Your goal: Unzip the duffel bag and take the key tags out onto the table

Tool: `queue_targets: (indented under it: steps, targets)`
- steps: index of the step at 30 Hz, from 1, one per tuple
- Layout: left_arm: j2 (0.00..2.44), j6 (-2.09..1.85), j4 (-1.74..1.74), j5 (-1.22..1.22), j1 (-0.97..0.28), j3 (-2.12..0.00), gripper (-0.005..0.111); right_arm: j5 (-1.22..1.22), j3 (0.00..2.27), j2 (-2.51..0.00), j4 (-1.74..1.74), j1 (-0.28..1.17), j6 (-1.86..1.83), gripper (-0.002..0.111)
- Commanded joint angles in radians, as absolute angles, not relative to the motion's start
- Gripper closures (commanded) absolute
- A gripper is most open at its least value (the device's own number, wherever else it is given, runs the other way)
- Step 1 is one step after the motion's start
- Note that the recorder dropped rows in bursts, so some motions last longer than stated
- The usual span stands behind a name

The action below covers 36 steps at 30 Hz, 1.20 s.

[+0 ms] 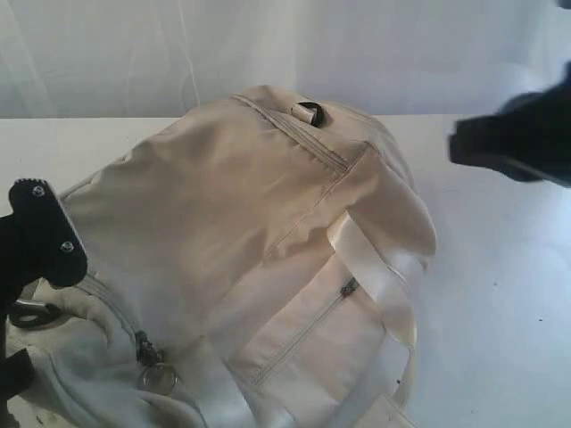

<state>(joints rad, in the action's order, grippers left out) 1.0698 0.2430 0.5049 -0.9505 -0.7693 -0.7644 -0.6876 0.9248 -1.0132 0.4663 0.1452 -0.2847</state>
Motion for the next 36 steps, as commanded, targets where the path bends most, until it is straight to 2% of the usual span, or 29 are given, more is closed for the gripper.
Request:
queue_targets:
  steps: [1,3,5,7,12,14,18,21,23,26,27,36]
  targets:
    - [1.059,0.253,0.452,-0.931,-0.77,-0.769,0.026,-0.771,1.163,-1.304,0.471,0.171,-0.412,0.108]
    - [1.059,0.253,0.438,-0.924,-0.77,-0.769,0.026,-0.813,1.282,-1.427,0.436,0.171,-0.412,0.107]
    - [1.059,0.247,0.428,-0.92,-0.77,-0.769,0.026,-0.852,1.383,-1.534,0.417,0.171,-0.412,0.1]
    - [1.059,0.239,0.425,-0.915,-0.77,-0.769,0.026,-0.89,1.482,-1.616,0.4,0.171,-0.417,0.088]
    - [1.059,0.235,0.419,-0.911,-0.77,-0.769,0.026,-0.921,1.595,-1.763,0.398,0.171,-0.482,0.042]
    - [1.059,0.235,0.419,-0.911,-0.77,-0.769,0.026,-0.917,1.595,-1.799,0.398,0.171,-0.547,0.036]
    - [1.059,0.235,0.419,-0.911,-0.77,-0.769,0.026,-0.917,1.595,-1.856,0.38,0.171,-0.564,0.036]
    - [1.059,0.235,0.419,-0.909,-0.77,-0.769,0.026,-0.907,1.595,-1.886,0.339,0.171,-0.509,0.045]
    - [1.059,0.235,0.419,-0.909,-0.77,-0.769,0.026,-0.907,1.595,-1.894,0.273,0.171,-0.369,0.063]
    - [1.059,0.232,0.419,-0.909,-0.77,-0.769,0.026,-0.922,1.595,-1.893,0.085,0.171,-0.184,0.102]
    - [1.059,0.232,0.419,-0.909,-0.77,-0.769,0.026,-0.937,1.595,-1.89,0.024,0.171,-0.164,0.107]
    - [1.059,0.232,0.421,-0.88,-0.77,-0.769,0.026,-1.146,1.579,-1.813,-0.086,0.104,-0.125,0.108]
